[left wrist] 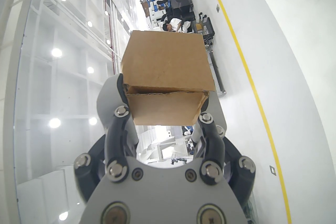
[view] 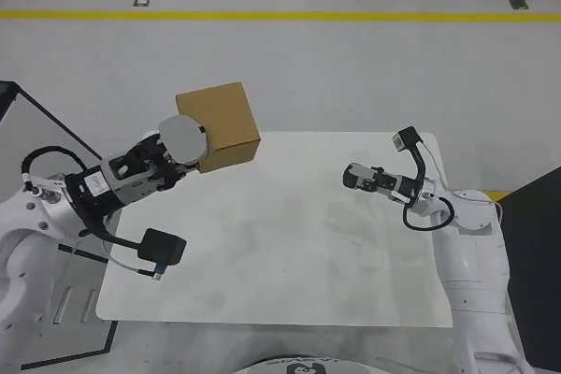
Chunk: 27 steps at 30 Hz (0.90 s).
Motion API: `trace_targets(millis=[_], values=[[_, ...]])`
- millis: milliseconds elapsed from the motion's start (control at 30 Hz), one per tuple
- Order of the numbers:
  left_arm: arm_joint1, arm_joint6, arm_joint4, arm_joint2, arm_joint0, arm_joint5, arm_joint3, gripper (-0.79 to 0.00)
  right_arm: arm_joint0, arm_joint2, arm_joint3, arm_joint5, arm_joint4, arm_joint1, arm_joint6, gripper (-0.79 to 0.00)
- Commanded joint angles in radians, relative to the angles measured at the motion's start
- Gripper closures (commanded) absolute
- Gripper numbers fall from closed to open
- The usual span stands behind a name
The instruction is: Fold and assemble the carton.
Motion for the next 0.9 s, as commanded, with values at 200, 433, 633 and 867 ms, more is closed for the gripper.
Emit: trace_targets(millis=[200, 433, 633, 867], values=[[0.002, 0.044, -0.104, -0.053, 0.069, -0.072, 0.0, 0.0, 0.0, 0.0, 0.0, 0.0, 0.0, 0.0, 0.0, -0.785], [-0.015, -0.178, -0.617, -0.109, 0.088, -0.389, 0.008, 0.0, 0.0, 0.0, 0.0, 0.0, 0.0, 0.0, 0.0, -0.785], [-0.012, -0.303, -0.742, -0.09, 0.058, -0.481, 0.0, 0.0, 0.0, 0.0, 0.0, 0.0, 0.0, 0.0, 0.0, -0.785], [-0.012, -0.303, -0.742, -0.09, 0.058, -0.481, 0.0, 0.0, 0.0, 0.0, 0.0, 0.0, 0.0, 0.0, 0.0, -0.785]])
